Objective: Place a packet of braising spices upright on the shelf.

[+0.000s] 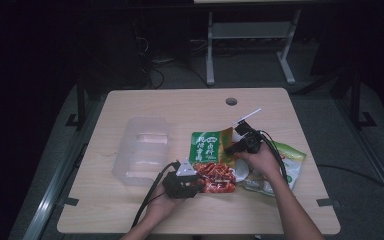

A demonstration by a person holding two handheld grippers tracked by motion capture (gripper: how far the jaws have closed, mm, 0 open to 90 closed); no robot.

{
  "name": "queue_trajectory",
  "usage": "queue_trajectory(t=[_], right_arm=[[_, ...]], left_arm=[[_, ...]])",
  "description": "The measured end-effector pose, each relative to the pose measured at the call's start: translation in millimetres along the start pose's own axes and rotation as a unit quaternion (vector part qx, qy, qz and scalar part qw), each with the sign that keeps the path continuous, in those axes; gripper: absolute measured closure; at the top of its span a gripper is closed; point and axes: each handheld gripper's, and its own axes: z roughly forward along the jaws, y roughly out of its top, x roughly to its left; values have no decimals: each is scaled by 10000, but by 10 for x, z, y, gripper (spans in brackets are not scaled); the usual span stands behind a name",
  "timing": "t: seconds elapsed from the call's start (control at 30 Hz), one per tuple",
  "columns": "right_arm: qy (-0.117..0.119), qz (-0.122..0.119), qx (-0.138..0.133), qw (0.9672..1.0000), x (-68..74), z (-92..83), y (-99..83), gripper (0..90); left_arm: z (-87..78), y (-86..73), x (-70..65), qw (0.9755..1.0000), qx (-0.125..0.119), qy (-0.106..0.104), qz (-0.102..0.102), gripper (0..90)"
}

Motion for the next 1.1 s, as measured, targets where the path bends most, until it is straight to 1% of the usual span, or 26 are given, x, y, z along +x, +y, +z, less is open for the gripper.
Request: queue_trajectory(t=[0.03, 0.07, 0.1, 0.13, 0.2, 0.23, 0.27, 0.3, 0.33, 0.37, 0.43, 0.47, 0.5, 0.57, 0.63, 0.67, 0.73, 0.8, 0.83, 0.87, 0.9, 0.93, 0.97, 1.0, 1.03, 1.1], right_arm=[[0, 0, 0, 10000, 0, 0, 0, 804], [-7, -77, -11, 10000, 35, -25, -1, 881], [-4, -124, -28, 9999, 50, -40, -2, 890], [-5, -139, -48, 9999, 59, -51, -2, 895], [-1, -171, -68, 9998, 71, -66, -3, 897], [-6, -248, -76, 9997, 86, -86, -7, 898], [-13, -275, -124, 9995, 99, -105, -14, 898], [14, -324, -194, 9993, 105, -129, -21, 898], [75, -404, -341, 9986, 135, -196, -38, 899], [75, -404, -341, 9986, 135, -196, -38, 899], [98, -527, -536, 9971, 177, -275, -53, 899], [86, -569, -587, 9966, 207, -321, -62, 899], [65, -626, -647, 9959, 236, -358, -69, 899], [33, -736, -748, 9945, 292, -434, -88, 899], [27, -902, -886, 9920, 329, -498, -113, 899], [1, -1007, -982, 9901, 385, -567, -150, 900], [4, -1022, -1030, 9894, 414, -599, -171, 900], [-1, -1182, -1190, 9858, 441, -653, -226, 900], [28, -1226, -1260, 9844, 456, -677, -256, 900], [50, -1292, -1365, 9822, 480, -726, -319, 899], [50, -1292, -1365, 9822, 480, -726, -319, 899], [74, -1373, -1450, 9798, 485, -744, -349, 900], [96, -1420, -1500, 9784, 495, -765, -377, 899], [125, -1515, -1613, 9751, 521, -808, -434, 900], [125, -1515, -1613, 9751, 521, -808, -434, 900], [180, -1633, -1741, 9709, 580, -874, -519, 900]], left_arm=[[-3, -1, 4, 10000, 5, -1, 19, 605], [-6, -3, 6, 10000, 6, -16, -1, 590], [-12, 1, 10, 10000, 7, -15, -2, 581], [-19, 1, 16, 10000, -44, -54, -71, 571], [-31, 8, 24, 9999, -54, -52, -73, 561], [-36, 10, 25, 9999, -83, -66, -121, 545], [-40, 15, 19, 9996, -133, -85, -217, 525], [-51, 20, 31, 9997, -137, -93, -203, 505], [-57, 26, 32, 9995, -194, -65, -253, 438], [-72, 30, 37, 9993, -237, -33, -275, 438], [-106, 39, 41, 9987, -366, -51, -353, 408], [-115, 44, 35, 9980, -468, -27, -433, 376], [-135, 51, 39, 9977, -505, -13, -456, 348], [-157, 54, 49, 9965, -631, -49, -553, 310], [-169, 58, 65, 9950, -740, -31, -677, 258], [-174, 58, 74, 9940, -793, -30, -751, 227], [-179, 58, 90, 9923, -838, -25, -915, 214], [-185, 54, 105, 9908, -870, -60, -1035, 189], [-189, 54, 108, 9901, -913, -42, -1061, 187], [-190, 54, 105, 9894, -940, -45, -1104, 182], [-187, 55, 109, 9889, -963, -57, -1127, 182], [-183, 56, 116, 9884, -983, -64, -1160, 182], [-175, 55, 117, 9872, -997, -109, -1237, 182], [-165, 54, 127, 9872, -967, -140, -1260, 182], [-165, 54, 127, 9872, -967, -140, -1260, 182], [-146, 50, 133, 9862, -948, -255, -1330, 186]])
